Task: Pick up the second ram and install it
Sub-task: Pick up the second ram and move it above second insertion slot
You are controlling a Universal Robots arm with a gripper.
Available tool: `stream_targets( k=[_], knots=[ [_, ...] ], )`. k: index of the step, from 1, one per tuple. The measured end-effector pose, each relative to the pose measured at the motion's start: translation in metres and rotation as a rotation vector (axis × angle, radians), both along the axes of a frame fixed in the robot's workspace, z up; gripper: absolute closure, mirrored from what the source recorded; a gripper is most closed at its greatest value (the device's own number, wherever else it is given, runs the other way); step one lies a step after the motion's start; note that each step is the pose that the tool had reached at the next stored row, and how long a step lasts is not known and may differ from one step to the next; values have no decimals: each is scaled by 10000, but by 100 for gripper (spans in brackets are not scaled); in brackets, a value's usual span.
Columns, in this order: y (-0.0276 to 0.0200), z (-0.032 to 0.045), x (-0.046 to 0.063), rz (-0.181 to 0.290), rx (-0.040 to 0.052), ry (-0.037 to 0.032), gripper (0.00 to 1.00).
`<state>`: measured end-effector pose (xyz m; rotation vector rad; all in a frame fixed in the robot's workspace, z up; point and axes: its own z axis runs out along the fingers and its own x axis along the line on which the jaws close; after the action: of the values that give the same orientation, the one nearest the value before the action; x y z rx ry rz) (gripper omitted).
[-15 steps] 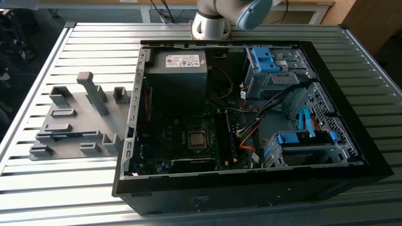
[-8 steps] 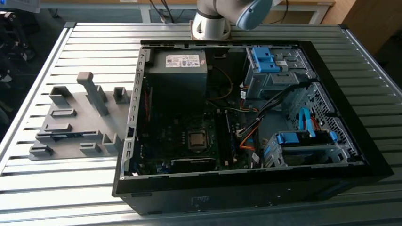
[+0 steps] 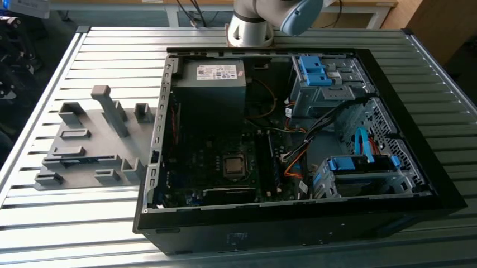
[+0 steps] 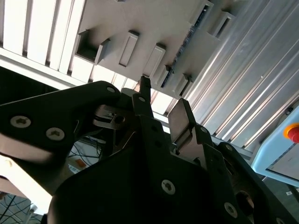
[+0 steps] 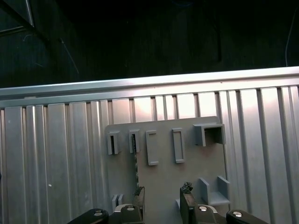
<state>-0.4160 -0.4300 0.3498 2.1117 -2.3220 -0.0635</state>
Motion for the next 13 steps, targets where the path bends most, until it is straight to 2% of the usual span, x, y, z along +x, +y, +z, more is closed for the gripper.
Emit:
stream_targets(
  k=[13],
  knots=[
    [0, -68, 0, -1, 2, -1, 57]
  ],
)
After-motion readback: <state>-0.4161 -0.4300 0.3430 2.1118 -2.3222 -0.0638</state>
